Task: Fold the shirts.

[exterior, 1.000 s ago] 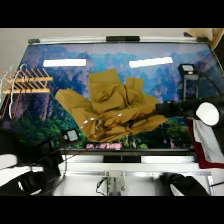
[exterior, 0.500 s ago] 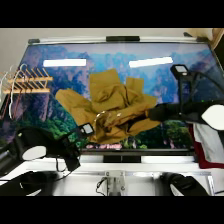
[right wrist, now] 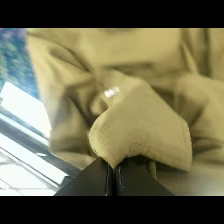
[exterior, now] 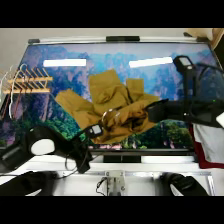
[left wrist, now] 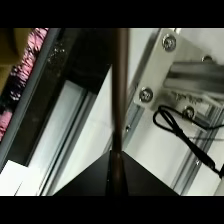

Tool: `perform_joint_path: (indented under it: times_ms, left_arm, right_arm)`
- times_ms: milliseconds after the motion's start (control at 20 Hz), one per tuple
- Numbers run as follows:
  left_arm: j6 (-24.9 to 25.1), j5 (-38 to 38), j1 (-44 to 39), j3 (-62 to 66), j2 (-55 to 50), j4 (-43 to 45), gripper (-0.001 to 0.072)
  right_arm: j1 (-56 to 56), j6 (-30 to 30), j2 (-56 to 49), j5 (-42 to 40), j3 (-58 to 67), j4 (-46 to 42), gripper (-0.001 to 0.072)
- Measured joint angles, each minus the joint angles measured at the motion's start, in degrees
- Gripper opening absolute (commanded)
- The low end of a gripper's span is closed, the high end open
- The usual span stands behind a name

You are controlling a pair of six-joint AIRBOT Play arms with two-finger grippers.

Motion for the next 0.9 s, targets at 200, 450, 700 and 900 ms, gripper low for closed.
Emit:
perform_joint_path:
  times_ms: [200,450,700,900]
  left_arm:
    - [-2.01,6.56,2.71,1.95,-6.45,-0.92,0.0038]
    - [-4.59,11.32,5.88,6.91,-9.92,-1.27,0.0039]
    - [-5.2,12.33,6.05,10.49,-10.93,-1.09,0.0038]
    - [-5.88,11.32,5.99,11.28,-11.23,1.03,0.0038]
  right_arm:
    - [0.0,-2.64,0.02,0.72,3.1,4.28,0.006]
    - [0.0,-3.15,0.02,3.04,4.42,5.53,0.006]
    - [0.0,-3.15,0.02,2.67,4.68,6.51,0.0674]
    - [0.0,-2.93,0.63,1.79,6.97,7.98,0.068]
